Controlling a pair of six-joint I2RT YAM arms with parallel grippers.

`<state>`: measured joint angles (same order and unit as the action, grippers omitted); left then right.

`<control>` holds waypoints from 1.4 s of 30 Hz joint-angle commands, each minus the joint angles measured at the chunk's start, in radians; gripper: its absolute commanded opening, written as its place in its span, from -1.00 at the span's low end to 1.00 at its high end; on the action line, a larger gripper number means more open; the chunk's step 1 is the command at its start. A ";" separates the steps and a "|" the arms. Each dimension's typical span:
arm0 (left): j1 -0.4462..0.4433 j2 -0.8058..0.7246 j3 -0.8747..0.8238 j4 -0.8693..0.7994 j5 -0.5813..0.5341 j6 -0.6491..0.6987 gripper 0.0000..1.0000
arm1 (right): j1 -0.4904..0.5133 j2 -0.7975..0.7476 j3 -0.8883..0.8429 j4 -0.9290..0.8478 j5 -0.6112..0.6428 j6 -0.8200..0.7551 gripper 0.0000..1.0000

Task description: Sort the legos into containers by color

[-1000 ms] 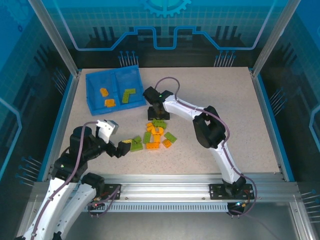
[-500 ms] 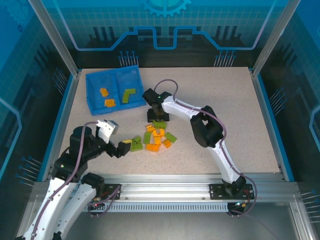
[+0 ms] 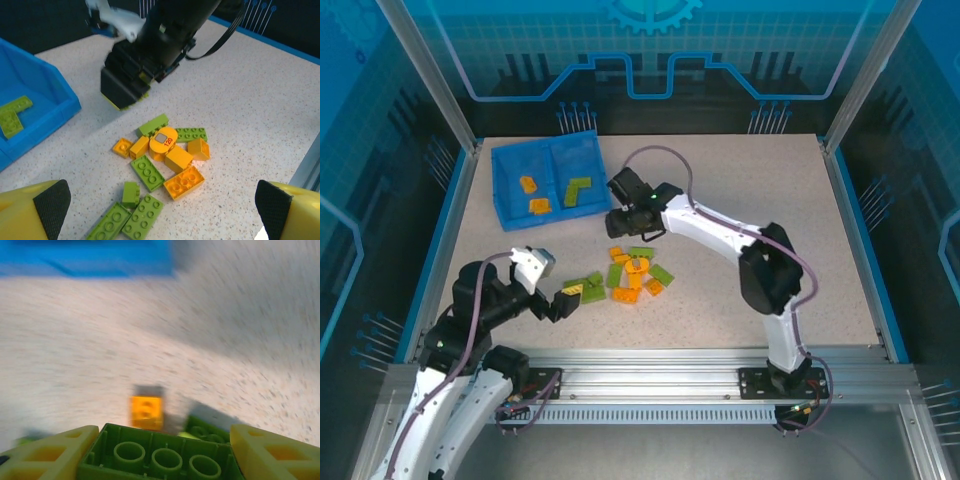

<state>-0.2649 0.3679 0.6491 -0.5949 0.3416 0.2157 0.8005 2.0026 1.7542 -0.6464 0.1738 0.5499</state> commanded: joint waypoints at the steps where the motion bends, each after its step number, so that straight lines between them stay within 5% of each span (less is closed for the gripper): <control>1: -0.003 -0.052 -0.024 0.040 0.024 0.025 0.97 | 0.047 -0.038 0.026 0.155 -0.036 -0.117 0.03; 5: -0.002 -0.068 -0.023 0.036 -0.069 0.006 0.97 | 0.047 0.085 0.198 0.154 0.017 -0.135 0.04; 11: 0.000 -0.065 -0.028 0.099 -0.461 -0.168 0.97 | 0.043 0.385 0.566 0.145 0.132 -0.174 0.04; 18: 0.001 -0.066 -0.020 0.097 -0.660 -0.224 0.97 | 0.032 0.765 1.070 0.065 0.168 -0.210 0.02; 23: 0.003 -0.069 -0.023 0.098 -0.676 -0.216 0.97 | 0.007 0.781 1.021 0.167 0.127 -0.197 0.08; 29: 0.006 -0.066 -0.028 0.101 -0.674 -0.211 0.97 | 0.005 0.764 1.028 0.180 0.052 -0.175 0.53; 42: 0.007 -0.031 -0.021 0.088 -0.672 -0.225 0.97 | 0.038 0.417 0.800 0.105 0.021 -0.162 0.51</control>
<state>-0.2638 0.3164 0.6308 -0.5251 -0.3115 0.0181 0.8227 2.5984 2.6125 -0.5301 0.2157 0.3878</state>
